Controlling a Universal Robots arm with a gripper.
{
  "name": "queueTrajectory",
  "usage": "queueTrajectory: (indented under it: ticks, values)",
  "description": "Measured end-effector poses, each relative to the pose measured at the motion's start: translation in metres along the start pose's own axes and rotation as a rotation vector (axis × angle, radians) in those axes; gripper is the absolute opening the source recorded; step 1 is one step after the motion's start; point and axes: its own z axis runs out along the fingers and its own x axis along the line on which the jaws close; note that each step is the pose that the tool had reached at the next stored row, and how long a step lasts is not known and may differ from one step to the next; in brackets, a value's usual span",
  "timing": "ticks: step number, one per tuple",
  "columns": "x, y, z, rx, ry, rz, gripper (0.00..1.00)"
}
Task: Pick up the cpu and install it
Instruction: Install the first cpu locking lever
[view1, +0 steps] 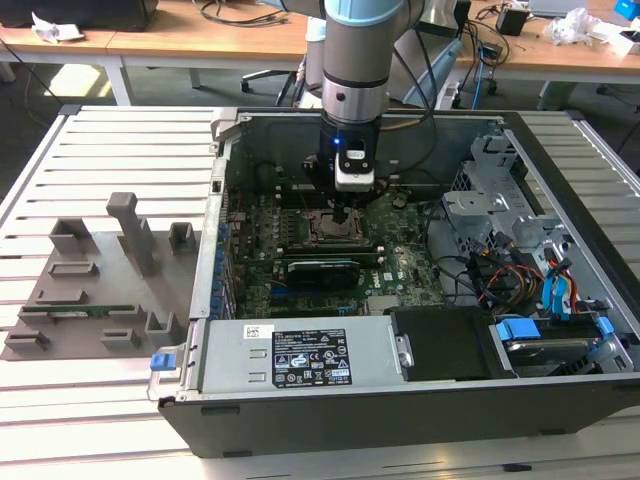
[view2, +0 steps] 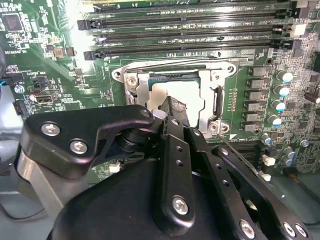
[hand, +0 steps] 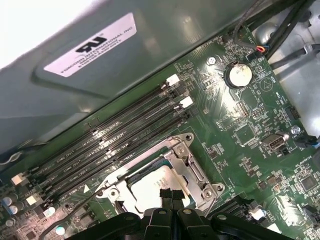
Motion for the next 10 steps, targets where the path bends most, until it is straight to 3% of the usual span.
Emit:
queueTrajectory:
  ticks: [10]
  values:
    - [0.0,0.0,0.0,-0.0034,-0.0046,-0.072,0.11]
